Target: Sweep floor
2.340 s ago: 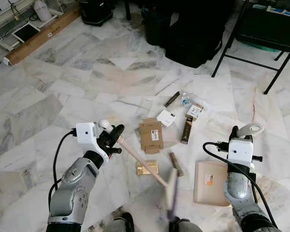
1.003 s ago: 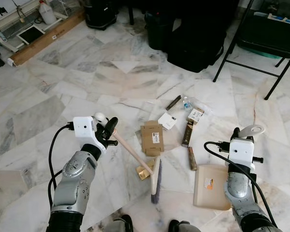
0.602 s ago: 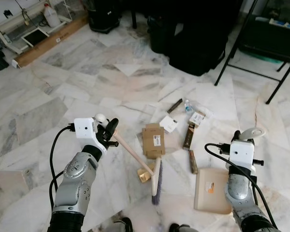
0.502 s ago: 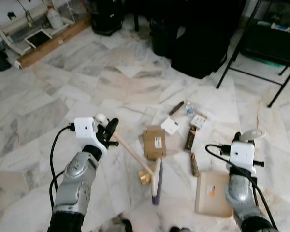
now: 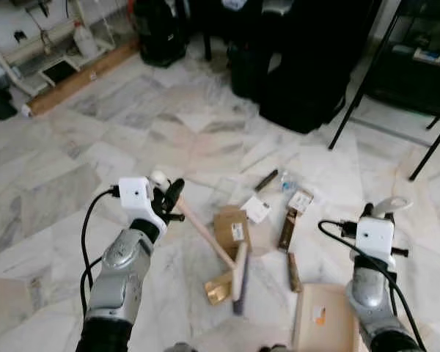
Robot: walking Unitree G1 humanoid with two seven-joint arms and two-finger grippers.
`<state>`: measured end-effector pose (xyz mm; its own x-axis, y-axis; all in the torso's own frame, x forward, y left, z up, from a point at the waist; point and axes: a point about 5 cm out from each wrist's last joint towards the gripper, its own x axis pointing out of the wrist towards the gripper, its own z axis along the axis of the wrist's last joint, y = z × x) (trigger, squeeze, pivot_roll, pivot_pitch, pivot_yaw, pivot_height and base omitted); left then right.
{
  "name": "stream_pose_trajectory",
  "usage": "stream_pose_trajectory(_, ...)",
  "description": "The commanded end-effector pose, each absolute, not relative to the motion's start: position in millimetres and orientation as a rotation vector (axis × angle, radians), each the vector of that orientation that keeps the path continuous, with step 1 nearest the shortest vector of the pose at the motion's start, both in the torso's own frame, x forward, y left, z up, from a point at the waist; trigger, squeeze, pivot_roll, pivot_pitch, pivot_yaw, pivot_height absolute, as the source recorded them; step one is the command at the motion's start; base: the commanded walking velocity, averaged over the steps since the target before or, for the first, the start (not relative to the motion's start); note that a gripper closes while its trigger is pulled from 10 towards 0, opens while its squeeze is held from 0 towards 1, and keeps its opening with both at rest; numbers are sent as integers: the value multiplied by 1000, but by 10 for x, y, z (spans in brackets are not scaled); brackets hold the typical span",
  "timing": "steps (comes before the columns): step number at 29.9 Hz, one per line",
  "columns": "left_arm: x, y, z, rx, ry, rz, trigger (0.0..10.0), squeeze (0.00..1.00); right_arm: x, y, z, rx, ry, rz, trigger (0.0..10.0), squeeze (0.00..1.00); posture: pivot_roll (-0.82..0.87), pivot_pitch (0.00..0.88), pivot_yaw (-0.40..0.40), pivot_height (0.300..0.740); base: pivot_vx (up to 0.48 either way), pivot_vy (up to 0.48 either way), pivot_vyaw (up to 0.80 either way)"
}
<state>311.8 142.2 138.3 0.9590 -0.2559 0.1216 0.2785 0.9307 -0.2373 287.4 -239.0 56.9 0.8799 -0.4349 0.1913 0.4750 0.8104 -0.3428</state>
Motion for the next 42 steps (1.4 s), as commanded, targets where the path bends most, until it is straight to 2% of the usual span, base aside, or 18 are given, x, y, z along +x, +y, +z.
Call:
stream_pose_trajectory(1, 3109, 1499, 1414, -237, -115, -252, 10000, 0, 2842, -2366, 503, -401, -74, -473, 10000, 0, 84, 183, 78, 740, 259, 0, 0)
stream_pose_trajectory(6, 3112, 1496, 1412, -238, -117, -254, 10000, 0, 2825, -2359, 488, -400, -71, -469, 10000, 0, 81, 183, 79, 740, 257, 0, 0)
stream_pose_trajectory(28, 3118, 1445, 1396, -230, -111, -282, 10000, 0, 2760, -2457, 498, -434, -81, -496, 10000, 0, 76, 170, 80, 740, 0, 0, 0)
stream_pose_trajectory(42, 3057, 1374, 1312, -221, -66, -324, 10000, 0, 2717, -2725, 646, -514, -130, -600, 10000, 0, 76, 187, 82, 740, 0, 0, 0)
